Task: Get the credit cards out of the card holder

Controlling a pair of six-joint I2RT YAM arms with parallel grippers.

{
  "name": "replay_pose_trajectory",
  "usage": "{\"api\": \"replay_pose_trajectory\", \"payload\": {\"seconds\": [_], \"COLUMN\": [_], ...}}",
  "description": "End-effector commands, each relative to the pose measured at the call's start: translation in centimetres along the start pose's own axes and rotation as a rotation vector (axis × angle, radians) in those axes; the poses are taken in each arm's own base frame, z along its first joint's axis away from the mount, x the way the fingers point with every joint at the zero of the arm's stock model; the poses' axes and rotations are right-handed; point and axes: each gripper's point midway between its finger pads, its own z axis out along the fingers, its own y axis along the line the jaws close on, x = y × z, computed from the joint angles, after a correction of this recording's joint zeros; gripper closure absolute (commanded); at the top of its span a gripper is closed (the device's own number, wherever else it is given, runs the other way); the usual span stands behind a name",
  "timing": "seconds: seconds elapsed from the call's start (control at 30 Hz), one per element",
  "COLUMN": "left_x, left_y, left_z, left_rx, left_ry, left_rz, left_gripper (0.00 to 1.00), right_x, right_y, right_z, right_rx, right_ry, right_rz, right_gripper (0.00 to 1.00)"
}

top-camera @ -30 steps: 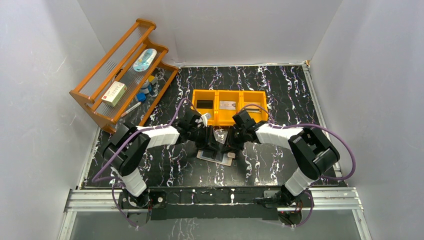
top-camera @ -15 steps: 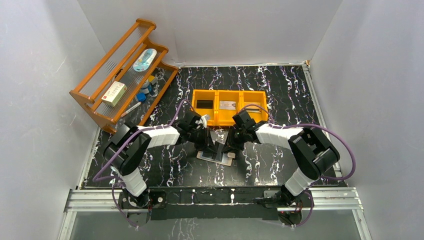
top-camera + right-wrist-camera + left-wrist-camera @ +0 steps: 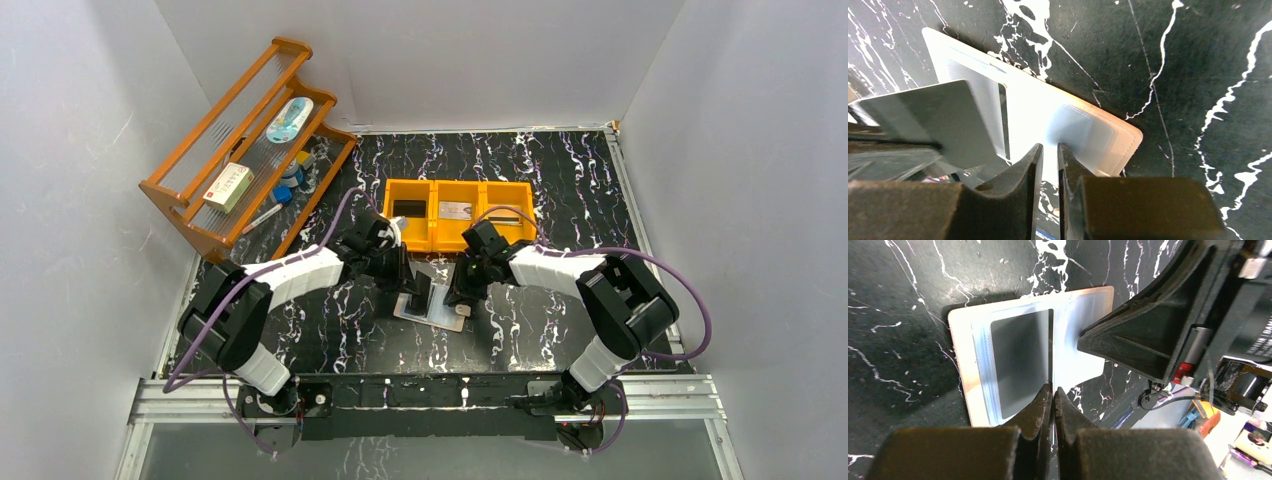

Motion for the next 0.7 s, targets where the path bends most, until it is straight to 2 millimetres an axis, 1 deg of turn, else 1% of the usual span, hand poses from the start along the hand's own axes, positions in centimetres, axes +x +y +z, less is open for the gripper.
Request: {"api": "replay_pose_trajectory", "payload": {"seconds": [0.0,0.07,0.1,0.2,0.3,0.33,0.4,0.43,0.5,0.57,0.67], "left_x": [-2.0,-2.4,-2.6,-3.4,-3.9,-3.9,-4.1,-4.2,-4.3,-4.3,-4.1], "left_y": [-2.1,-2.6,-2.6,-2.4,-1.5,-1.1,-0.9,-0.7,-0.4,-0.2,-0.1], "left_z": [-2.8,-3.4,-3.6,-4.5,-5.3,-5.4,-6.2,-6.4,-6.9,-7.2,-7.2], "left_rx": [0.031,0.038,0.033,-0.003,-0.063,-0.084,-0.104,-0.114,-0.127,-0.133,-0.131], "left_ry": [-0.071,-0.095,-0.11,-0.171,-0.215,-0.221,-0.258,-0.272,-0.295,-0.308,-0.302], "left_rz": [0.07,0.078,0.08,0.085,0.073,0.067,0.064,0.059,0.053,0.052,0.05], "left_gripper": [1.0,1.0,1.0,1.0,1.0,1.0,1.0,1.0,1.0,1.0,1.0], "right_x": [-1.7,-2.7,-2.9,-3.3,-3.2,-2.9,-2.4,-2.0,-1.5,-1.0,-0.4], "right_y": [-0.7,0.9,2.2,5.3,7.2,7.6,8.8,8.9,8.2,6.4,3.1], "right_z": [-1.5,-2.7,-3.3,-4.1,-3.9,-3.5,-2.6,-2.0,-0.7,0.5,1.4], "right_rx": [0.085,0.058,0.013,-0.101,-0.179,-0.202,-0.256,-0.262,-0.226,-0.16,-0.04], "right_ry": [-0.074,-0.119,-0.127,-0.134,-0.107,-0.086,-0.045,-0.022,0.007,0.035,0.034], "right_rz": [-0.094,-0.13,-0.149,-0.189,-0.205,-0.205,-0.205,-0.203,-0.181,-0.152,-0.126], "right_gripper": [0.73,0.71,0.69,0.68,0.68,0.68,0.68,0.68,0.68,0.7,0.7]}}
